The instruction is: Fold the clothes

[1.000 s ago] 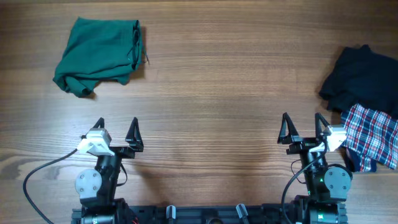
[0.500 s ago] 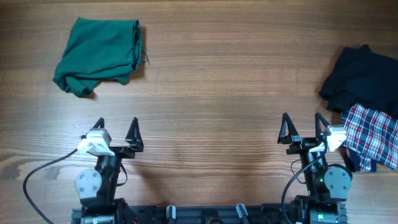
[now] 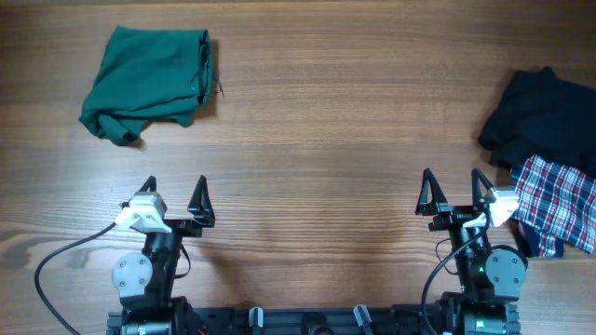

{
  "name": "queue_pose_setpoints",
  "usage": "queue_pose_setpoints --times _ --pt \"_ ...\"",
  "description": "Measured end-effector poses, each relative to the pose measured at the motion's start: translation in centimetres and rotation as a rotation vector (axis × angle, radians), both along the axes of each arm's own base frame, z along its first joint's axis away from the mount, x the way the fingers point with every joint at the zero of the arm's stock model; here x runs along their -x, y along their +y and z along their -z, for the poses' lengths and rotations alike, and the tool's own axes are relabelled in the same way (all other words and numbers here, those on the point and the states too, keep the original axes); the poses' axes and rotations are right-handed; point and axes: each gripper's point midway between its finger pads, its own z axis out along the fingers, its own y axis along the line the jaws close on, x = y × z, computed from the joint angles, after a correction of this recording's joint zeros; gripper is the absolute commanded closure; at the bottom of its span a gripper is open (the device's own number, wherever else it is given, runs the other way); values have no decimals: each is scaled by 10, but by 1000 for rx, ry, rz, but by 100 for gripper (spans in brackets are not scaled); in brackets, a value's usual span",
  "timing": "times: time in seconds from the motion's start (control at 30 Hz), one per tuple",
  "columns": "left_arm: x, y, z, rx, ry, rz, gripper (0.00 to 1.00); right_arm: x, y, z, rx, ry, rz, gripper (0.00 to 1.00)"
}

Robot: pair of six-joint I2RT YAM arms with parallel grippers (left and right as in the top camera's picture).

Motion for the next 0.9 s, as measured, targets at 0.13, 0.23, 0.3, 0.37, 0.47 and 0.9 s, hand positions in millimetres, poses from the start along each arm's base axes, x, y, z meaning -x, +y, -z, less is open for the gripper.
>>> queue_pose_setpoints --times 0.13,0.23,0.3,0.37,0.47,0.9 --pt "0 0 0 0 0 0 0 0 0 0 0 0 0 0" --pt "0 0 0 0 0 0 0 0 0 0 0 0 0 0" --pt "0 0 0 0 0 0 0 0 0 0 0 0 0 0" --pt "0 0 0 0 0 0 0 0 0 0 -7 0 0 0" --pt "0 0 0 0 0 0 0 0 0 0 -91 8 2 0" --pt "0 0 0 0 0 0 0 17 6 -94 -251 -297 -74 0"
